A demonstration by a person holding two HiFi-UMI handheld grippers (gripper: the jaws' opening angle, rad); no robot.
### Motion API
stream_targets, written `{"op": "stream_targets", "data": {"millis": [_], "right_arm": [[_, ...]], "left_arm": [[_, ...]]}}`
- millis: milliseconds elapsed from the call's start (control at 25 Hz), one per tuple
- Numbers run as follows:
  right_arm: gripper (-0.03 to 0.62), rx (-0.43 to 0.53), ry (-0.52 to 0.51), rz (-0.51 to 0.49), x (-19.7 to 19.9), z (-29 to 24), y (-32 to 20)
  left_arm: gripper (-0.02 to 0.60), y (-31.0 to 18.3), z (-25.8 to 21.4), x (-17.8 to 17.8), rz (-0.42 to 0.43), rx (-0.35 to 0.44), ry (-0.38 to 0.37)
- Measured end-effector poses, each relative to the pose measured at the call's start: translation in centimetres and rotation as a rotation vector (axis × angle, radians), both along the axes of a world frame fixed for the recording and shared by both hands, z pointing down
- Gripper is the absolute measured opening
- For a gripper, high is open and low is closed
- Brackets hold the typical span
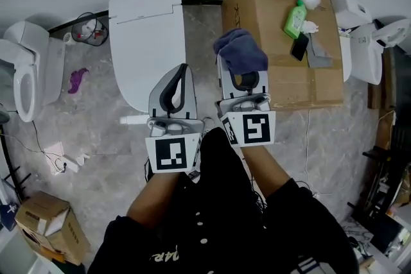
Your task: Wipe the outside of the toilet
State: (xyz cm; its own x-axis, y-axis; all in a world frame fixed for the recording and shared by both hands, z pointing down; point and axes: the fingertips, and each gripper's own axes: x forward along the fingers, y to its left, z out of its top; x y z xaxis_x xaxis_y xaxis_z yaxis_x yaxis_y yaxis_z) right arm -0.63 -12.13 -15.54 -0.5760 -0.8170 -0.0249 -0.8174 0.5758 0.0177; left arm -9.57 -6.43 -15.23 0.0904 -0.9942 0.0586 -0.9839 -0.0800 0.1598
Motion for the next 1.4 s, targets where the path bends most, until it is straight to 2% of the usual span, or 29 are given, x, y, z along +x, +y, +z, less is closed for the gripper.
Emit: {"op": "stream_targets", "data": {"millis": [160, 360, 600, 680, 960, 1400], "right_arm": [[0.117, 0.021, 0.021, -0.070, -0.8, -4.0, 2.2], [0.117, 0.045, 0.037, -0.124, -1.0, -8.1, 4.2], [0.117, 0.026, 0.024, -0.132, 0.1, -11.5, 5.8], [0.117, 0.015, 0.029, -0.143, 0.4, -12.1, 6.5], [0.117, 0.012, 0.036, -0.168, 2.1, -13.5, 7.4], [0.117, 0.080, 0.010, -0.190, 2.9, -16.7, 6.9]], "left_arm": [[0.011, 1.9, -3.4, -2.1, 0.000, 0.007, -0.059], [0.012, 4.2, -6.3, -5.4, -0.044, -0.009, -0.087], [0.011, 7.2, -9.2, -8.7, -0.083, -0.026, -0.065], [0.011, 8.2, -9.8, -9.4, -0.088, -0.035, -0.055], [0.011, 10.5, -11.6, -11.2, -0.136, -0.037, -0.111], [0.011, 12.1, -14.7, -12.6, -0.179, 0.031, -0.170]]}}
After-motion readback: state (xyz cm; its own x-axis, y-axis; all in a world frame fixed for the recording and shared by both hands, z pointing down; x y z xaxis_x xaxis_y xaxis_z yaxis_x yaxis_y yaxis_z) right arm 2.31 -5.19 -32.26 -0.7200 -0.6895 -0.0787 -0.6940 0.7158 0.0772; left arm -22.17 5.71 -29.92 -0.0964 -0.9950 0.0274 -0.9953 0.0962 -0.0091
